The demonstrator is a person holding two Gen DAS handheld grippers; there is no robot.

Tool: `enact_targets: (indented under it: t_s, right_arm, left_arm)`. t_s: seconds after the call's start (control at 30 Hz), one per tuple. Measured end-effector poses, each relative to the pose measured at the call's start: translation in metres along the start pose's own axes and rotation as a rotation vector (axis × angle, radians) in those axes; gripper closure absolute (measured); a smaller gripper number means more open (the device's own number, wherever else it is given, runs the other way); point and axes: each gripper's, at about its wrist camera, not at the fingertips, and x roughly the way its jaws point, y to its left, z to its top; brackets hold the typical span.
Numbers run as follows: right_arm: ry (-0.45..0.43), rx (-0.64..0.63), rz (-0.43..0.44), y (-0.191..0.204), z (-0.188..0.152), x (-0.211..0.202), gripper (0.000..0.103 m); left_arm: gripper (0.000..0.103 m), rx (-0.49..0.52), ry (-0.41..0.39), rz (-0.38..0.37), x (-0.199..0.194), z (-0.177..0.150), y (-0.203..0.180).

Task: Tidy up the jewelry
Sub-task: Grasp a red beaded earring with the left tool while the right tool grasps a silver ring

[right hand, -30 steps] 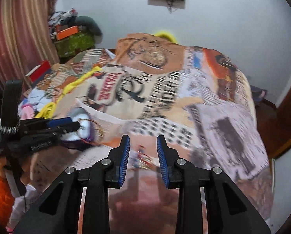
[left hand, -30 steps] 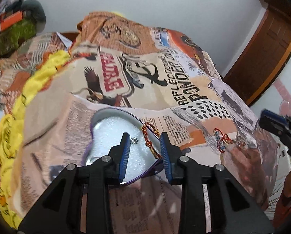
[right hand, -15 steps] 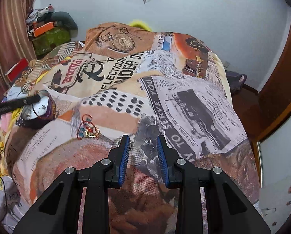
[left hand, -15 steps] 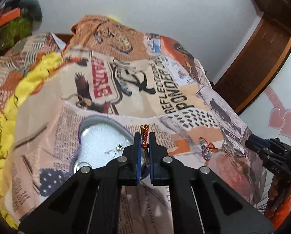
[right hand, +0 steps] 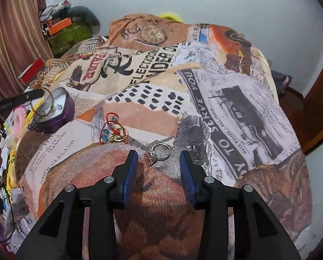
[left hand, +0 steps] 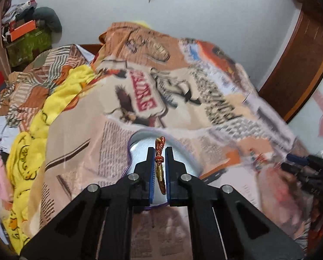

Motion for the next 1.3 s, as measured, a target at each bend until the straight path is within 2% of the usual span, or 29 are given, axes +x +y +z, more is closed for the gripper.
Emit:
enact_targets:
  t_s: [0.07, 0.23, 0.3, 0.37, 0.6, 0.7, 0.97, 1.1, 1.17, 1.3]
  right_arm:
    - [0.021, 0.004, -0.009, -0.001, 0.001, 0.008, 0.066]
    - [0.027, -0.008, -0.003, -0.002, -0.001, 0.017, 0.066]
    - [0.012, -0.017, 0.002, -0.001, -0.002, 0.015, 0.068]
    - [0.004, -0.028, 0.006, 0.0, -0.004, 0.016, 0.075]
    - [-0.021, -0.036, 0.007, 0.001, -0.006, 0.013, 0.075]
    - [-0.029, -0.028, 0.014, 0.001, -0.006, 0.011, 0.075]
    - [-0.07, 0.008, 0.038, -0.007, -0.007, -0.004, 0.075]
    - [-0.093, 0.018, 0.038, -0.012, -0.007, -0.012, 0.075]
    - [-0.102, 0.02, 0.035, -0.015, -0.007, -0.015, 0.075]
    - [-0.111, 0.032, 0.038, -0.021, -0.008, -0.017, 0.075]
  left_arm:
    - [0.097, 0.024, 0.019, 0.03, 0.005, -0.006, -0.002]
    - [0.084, 0.064, 0.018, 0.071, 0.005, -0.012, -0.008]
    - [0.069, 0.083, 0.0, 0.095, 0.001, -0.011, -0.011]
    - [0.061, 0.097, -0.017, 0.102, -0.004, -0.01, -0.016]
    - [0.06, 0.139, -0.052, 0.06, -0.018, -0.001, -0.039]
    - [0.059, 0.16, -0.055, 0.019, -0.019, 0.001, -0.056]
    - [0.059, 0.219, 0.034, -0.11, 0.013, -0.002, -0.103]
    - [0.059, 0.229, 0.11, -0.188, 0.035, -0.007, -0.121]
    - [0.059, 0.216, 0.142, -0.215, 0.044, -0.008, -0.125]
    - [0.06, 0.207, 0.136, -0.221, 0.049, -0.007, -0.131]
